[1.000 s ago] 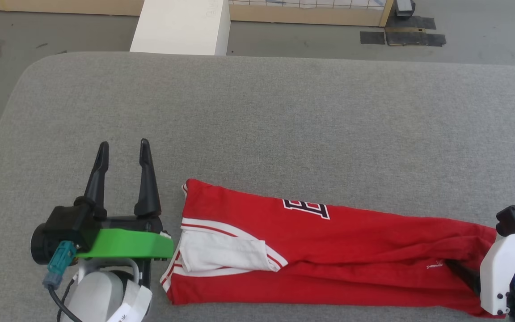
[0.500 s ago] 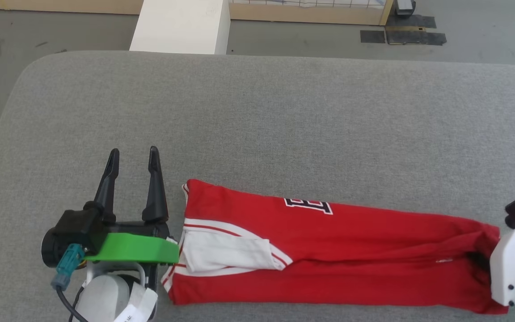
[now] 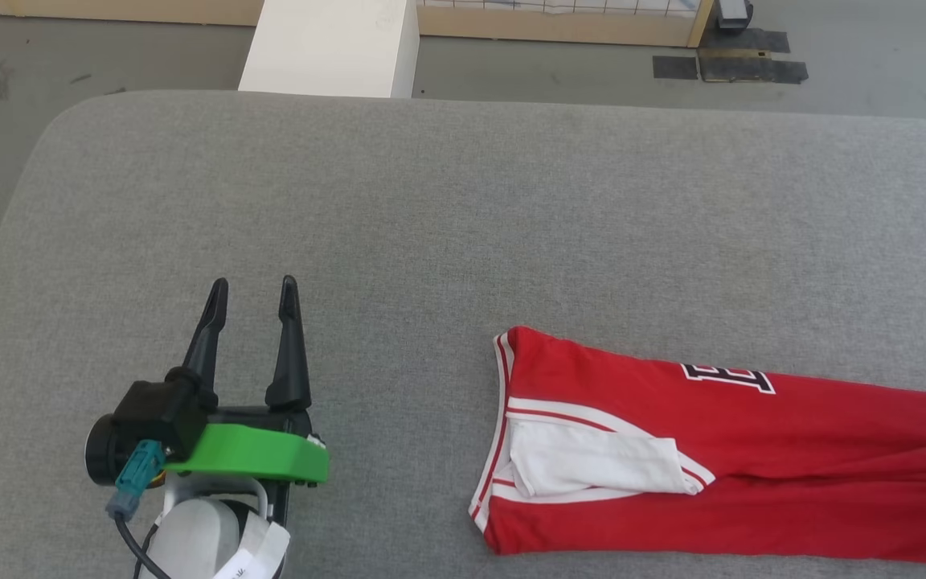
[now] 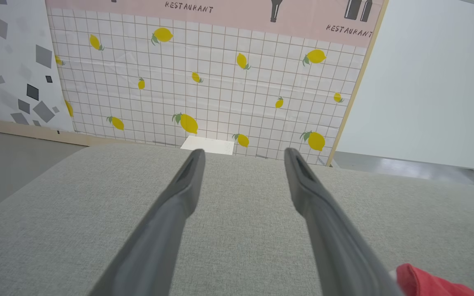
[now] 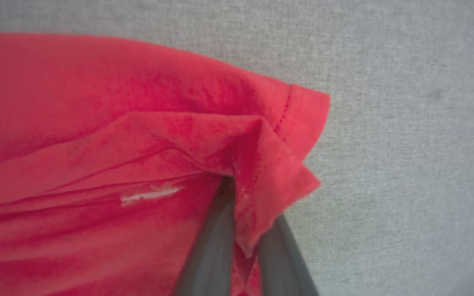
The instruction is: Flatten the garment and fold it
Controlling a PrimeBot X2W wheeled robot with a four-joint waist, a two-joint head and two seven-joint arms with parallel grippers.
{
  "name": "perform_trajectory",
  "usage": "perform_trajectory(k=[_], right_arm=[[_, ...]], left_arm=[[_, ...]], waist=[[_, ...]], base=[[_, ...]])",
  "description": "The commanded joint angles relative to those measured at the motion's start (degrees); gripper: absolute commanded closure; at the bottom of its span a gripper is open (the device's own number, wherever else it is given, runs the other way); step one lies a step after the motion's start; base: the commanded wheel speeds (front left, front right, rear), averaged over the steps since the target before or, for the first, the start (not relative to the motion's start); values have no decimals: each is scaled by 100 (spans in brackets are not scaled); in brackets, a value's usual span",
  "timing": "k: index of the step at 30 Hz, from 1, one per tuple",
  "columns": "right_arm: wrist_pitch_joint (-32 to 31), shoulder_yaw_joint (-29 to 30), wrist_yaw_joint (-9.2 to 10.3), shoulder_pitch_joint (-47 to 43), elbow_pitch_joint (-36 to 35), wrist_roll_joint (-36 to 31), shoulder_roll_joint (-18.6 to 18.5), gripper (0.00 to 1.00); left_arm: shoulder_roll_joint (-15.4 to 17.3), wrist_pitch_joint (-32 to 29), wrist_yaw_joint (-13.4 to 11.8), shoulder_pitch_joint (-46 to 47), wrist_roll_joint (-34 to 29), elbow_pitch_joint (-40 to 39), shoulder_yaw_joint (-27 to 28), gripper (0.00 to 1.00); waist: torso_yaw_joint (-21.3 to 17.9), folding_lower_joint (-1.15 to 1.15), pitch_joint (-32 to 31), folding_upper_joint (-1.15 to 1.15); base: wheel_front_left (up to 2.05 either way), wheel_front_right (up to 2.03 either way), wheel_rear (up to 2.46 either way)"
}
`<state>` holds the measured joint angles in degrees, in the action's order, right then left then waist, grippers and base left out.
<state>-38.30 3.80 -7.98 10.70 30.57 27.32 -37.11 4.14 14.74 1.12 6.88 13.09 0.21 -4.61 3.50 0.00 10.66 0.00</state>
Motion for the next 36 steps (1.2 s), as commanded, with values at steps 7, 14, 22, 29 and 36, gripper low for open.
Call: perform_trajectory(k=[7, 14, 22, 29, 36], right_arm=[[-521, -654, 49, -37, -530, -76, -109, 100], [-1440, -1197, 49, -456, -2357, 315, -594, 100], [-1899, -1696, 49, -487, -3980, 463, -100, 100], [-1609, -2740, 49, 221, -3945, 380, 667, 100], [-1146, -3468, 49, 911, -3242, 76, 1243, 100]], left_arm=[[-35, 26, 124, -144, -34, 95, 68, 0], [-59, 26, 173, -273, -11, 125, 119, 0], [-86, 26, 220, -311, 17, 145, 130, 0], [-102, 26, 239, -292, 26, 134, 117, 0], [-115, 26, 208, -265, 40, 113, 71, 0]], waist=[[-28, 0, -209, 0], [-53, 0, -373, 0], [-30, 0, -378, 0], [101, 0, -297, 0], [303, 0, -138, 0]], base=[[0, 0, 0], [0, 0, 0], [0, 0, 0], [0, 0, 0], [0, 0, 0]])
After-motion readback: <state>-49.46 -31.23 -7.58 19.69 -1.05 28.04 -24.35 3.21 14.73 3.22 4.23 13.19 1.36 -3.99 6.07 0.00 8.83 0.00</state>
